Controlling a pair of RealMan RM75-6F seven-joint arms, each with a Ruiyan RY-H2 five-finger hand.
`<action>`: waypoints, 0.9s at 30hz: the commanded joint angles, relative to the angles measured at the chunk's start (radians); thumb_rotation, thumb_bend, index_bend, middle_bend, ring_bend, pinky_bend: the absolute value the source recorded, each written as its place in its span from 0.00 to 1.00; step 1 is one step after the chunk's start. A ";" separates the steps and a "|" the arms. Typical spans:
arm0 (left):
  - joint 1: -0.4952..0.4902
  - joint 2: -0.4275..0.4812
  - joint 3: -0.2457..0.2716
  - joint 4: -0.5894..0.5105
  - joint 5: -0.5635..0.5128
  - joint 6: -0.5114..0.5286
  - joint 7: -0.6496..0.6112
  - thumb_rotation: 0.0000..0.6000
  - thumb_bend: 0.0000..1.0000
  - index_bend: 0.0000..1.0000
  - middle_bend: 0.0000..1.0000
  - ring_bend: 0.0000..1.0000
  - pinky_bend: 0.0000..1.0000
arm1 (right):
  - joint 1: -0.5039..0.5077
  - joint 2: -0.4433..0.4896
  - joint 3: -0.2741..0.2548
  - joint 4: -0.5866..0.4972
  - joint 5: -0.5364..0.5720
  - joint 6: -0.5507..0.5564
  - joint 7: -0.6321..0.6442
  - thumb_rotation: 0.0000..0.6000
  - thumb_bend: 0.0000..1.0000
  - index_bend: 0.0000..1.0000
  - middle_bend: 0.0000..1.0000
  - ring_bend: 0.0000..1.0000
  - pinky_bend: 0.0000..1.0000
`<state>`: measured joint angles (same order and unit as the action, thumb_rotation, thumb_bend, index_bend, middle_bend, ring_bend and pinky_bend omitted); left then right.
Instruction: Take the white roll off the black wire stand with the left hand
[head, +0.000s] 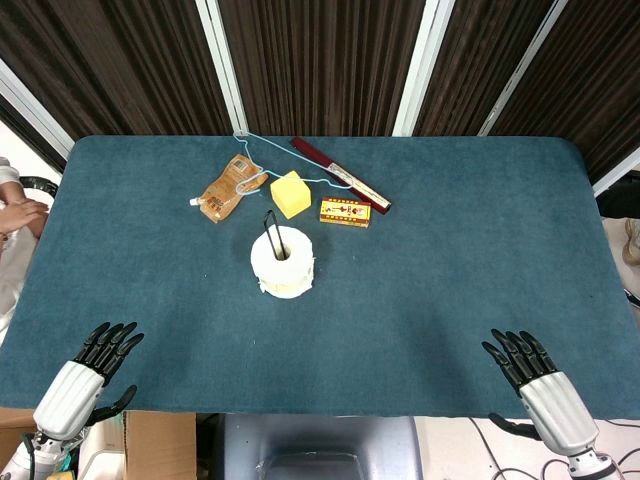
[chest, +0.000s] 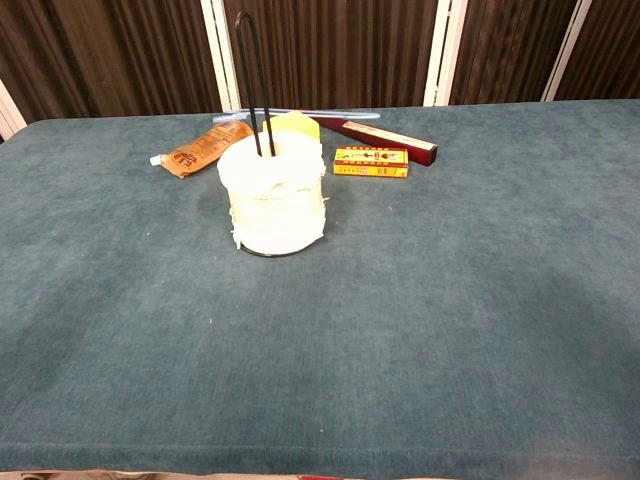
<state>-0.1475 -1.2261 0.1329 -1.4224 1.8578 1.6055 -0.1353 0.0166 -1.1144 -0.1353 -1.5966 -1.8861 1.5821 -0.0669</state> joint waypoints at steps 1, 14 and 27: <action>-0.005 -0.008 -0.002 0.005 0.000 -0.002 -0.025 1.00 0.39 0.00 0.00 0.00 0.00 | 0.001 0.002 -0.001 -0.001 -0.001 -0.001 0.005 1.00 0.06 0.00 0.00 0.00 0.00; -0.201 -0.289 -0.088 0.027 -0.175 -0.217 -0.825 1.00 0.37 0.00 0.00 0.00 0.00 | 0.014 0.022 0.005 0.000 0.013 -0.002 0.065 1.00 0.06 0.00 0.00 0.00 0.00; -0.360 -0.546 -0.316 0.170 -0.381 -0.372 -0.411 1.00 0.36 0.00 0.00 0.00 0.00 | 0.029 0.040 0.022 -0.001 0.057 -0.023 0.113 1.00 0.06 0.00 0.00 0.00 0.00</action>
<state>-0.4261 -1.6355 -0.0792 -1.3559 1.5745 1.2982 -0.7299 0.0441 -1.0761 -0.1132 -1.5986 -1.8298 1.5610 0.0446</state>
